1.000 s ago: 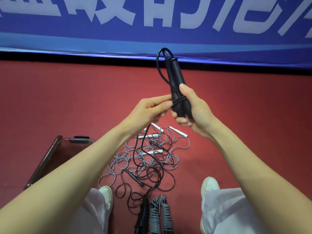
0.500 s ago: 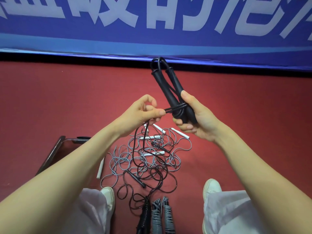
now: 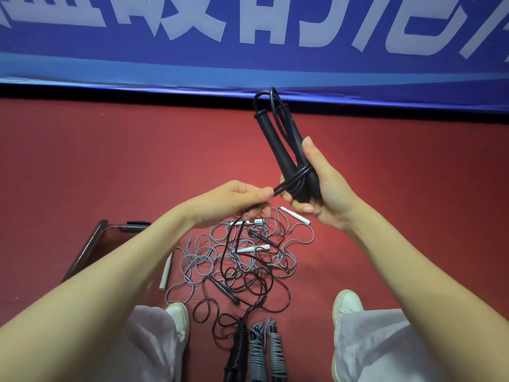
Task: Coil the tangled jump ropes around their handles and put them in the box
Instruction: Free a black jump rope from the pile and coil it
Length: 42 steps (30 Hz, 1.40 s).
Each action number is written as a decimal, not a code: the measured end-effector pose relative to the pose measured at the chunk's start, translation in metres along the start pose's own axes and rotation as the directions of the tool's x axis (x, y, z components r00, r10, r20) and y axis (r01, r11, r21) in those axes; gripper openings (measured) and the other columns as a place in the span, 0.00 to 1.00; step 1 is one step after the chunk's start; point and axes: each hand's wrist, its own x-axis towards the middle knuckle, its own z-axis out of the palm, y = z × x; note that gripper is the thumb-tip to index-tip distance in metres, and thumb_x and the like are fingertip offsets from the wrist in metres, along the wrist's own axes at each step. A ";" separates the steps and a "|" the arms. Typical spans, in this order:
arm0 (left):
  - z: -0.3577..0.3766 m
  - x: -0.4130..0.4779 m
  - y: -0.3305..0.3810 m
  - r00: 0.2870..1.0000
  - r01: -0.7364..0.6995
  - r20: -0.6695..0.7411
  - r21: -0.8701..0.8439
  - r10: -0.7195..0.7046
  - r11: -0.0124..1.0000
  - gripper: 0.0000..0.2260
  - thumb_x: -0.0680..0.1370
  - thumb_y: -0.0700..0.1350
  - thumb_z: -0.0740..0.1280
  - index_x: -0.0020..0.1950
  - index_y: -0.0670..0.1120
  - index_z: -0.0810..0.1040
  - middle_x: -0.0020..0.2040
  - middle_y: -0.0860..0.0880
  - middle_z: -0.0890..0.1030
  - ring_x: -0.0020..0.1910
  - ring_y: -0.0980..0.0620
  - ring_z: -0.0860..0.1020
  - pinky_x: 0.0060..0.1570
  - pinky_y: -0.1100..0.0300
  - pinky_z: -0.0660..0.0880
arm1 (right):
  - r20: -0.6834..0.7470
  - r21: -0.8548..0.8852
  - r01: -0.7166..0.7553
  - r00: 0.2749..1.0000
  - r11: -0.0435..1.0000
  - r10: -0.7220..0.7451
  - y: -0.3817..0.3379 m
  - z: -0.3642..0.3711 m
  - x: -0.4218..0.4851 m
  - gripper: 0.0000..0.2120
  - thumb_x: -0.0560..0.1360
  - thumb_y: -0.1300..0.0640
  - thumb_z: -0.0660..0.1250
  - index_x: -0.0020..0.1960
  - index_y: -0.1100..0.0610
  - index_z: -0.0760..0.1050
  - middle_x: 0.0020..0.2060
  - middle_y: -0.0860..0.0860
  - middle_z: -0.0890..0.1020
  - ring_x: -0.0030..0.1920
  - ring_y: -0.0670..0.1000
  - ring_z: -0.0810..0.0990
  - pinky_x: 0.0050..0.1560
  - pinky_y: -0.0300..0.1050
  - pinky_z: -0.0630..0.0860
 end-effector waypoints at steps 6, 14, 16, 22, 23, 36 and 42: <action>-0.015 -0.001 -0.010 0.998 -0.016 -0.059 0.090 0.021 0.996 0.05 0.73 0.51 0.73 0.42 0.50 0.81 0.40 0.50 0.78 0.43 0.54 0.73 0.52 0.56 0.70 | 0.187 -0.130 -0.103 0.974 0.986 0.127 0.004 -0.001 -0.002 0.25 0.74 0.33 0.56 0.41 0.55 0.74 0.28 0.57 0.74 0.20 0.48 0.60 0.21 0.39 0.49; -0.021 0.001 0.009 0.999 -0.009 -0.046 0.296 0.024 0.955 0.05 0.72 0.38 0.73 0.43 0.37 0.80 0.38 0.40 0.80 0.36 0.53 0.76 0.41 0.58 0.72 | 0.202 -0.749 -0.235 0.810 0.620 0.551 0.001 0.009 -0.021 0.17 0.77 0.48 0.67 0.51 0.58 0.63 0.32 0.58 0.71 0.25 0.50 0.64 0.25 0.39 0.58; -0.010 0.004 0.016 1.000 -0.006 -0.014 0.380 0.012 0.925 0.06 0.71 0.42 0.76 0.42 0.40 0.82 0.38 0.41 0.82 0.38 0.53 0.75 0.43 0.58 0.70 | 0.061 -0.875 -0.265 0.770 0.405 0.636 0.012 0.009 -0.016 0.19 0.75 0.46 0.68 0.52 0.58 0.65 0.32 0.54 0.73 0.26 0.50 0.66 0.26 0.39 0.62; 0.024 0.015 0.019 0.966 0.059 -0.256 0.379 0.043 0.923 0.06 0.78 0.45 0.68 0.44 0.44 0.75 0.35 0.49 0.77 0.26 0.59 0.69 0.27 0.65 0.65 | -0.302 -0.953 -0.301 0.948 -0.027 0.103 0.023 -0.005 0.000 0.17 0.76 0.43 0.61 0.55 0.55 0.67 0.49 0.55 0.78 0.49 0.59 0.78 0.42 0.48 0.68; 0.029 0.018 0.018 0.959 0.081 -0.285 0.237 -0.010 0.968 0.08 0.80 0.45 0.65 0.43 0.44 0.73 0.34 0.48 0.76 0.23 0.58 0.66 0.24 0.65 0.62 | -0.333 -0.943 -0.333 0.943 -0.019 0.003 0.022 -0.009 0.001 0.19 0.77 0.42 0.60 0.57 0.56 0.67 0.52 0.56 0.78 0.52 0.61 0.78 0.43 0.48 0.67; 0.028 0.015 0.025 0.943 0.129 -0.219 -0.452 -0.250 0.883 0.06 0.77 0.44 0.68 0.46 0.43 0.83 0.32 0.53 0.74 0.28 0.59 0.72 0.30 0.67 0.74 | -0.299 -0.952 -0.246 0.872 0.181 -0.386 0.016 -0.009 0.007 0.25 0.74 0.41 0.67 0.59 0.58 0.64 0.54 0.57 0.79 0.51 0.65 0.78 0.41 0.49 0.66; 0.032 0.016 0.018 0.588 -0.082 -0.428 0.813 0.687 0.577 0.06 0.76 0.46 0.70 0.49 0.46 0.84 0.37 0.51 0.79 0.31 0.57 0.74 0.28 0.62 0.67 | -0.342 -0.935 -0.272 0.860 0.227 -0.379 0.018 -0.007 0.011 0.23 0.75 0.44 0.65 0.61 0.56 0.63 0.53 0.59 0.78 0.52 0.66 0.78 0.42 0.51 0.66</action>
